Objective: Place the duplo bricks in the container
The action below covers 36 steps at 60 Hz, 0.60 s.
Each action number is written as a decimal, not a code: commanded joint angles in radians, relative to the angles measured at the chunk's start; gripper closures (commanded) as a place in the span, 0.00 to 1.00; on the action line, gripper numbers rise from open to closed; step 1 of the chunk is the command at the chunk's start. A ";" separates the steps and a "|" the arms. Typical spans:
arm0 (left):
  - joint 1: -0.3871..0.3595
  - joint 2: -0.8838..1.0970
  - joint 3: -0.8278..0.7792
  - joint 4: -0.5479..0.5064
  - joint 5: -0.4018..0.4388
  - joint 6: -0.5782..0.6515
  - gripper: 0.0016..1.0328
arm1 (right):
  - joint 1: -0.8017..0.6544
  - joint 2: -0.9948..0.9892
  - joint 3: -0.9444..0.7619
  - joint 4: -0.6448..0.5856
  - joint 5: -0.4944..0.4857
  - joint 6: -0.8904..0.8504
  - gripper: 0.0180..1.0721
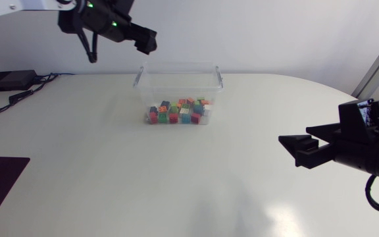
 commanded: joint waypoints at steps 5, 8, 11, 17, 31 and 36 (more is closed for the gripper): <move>0.066 -0.161 -0.242 0.128 -0.045 -0.001 0.04 | -0.022 -0.053 -0.042 0.047 0.041 -0.026 0.05; 0.089 -0.233 -0.336 0.200 -0.049 0.004 0.04 | -0.022 -0.075 -0.059 0.071 0.070 -0.030 0.05; 0.103 -0.290 -0.400 0.240 -0.049 0.019 0.04 | -0.022 -0.091 -0.074 0.094 0.096 -0.038 0.05; 0.129 -0.380 -0.501 0.266 -0.049 0.034 0.04 | -0.014 -0.114 -0.099 0.136 0.142 -0.036 0.05; 0.170 -0.590 -0.753 0.375 -0.049 0.056 0.04 | -0.023 -0.160 -0.156 0.200 0.201 -0.049 0.05; 0.190 -0.673 -0.848 0.424 -0.048 0.068 0.04 | -0.025 -0.194 -0.172 0.215 0.224 -0.069 0.05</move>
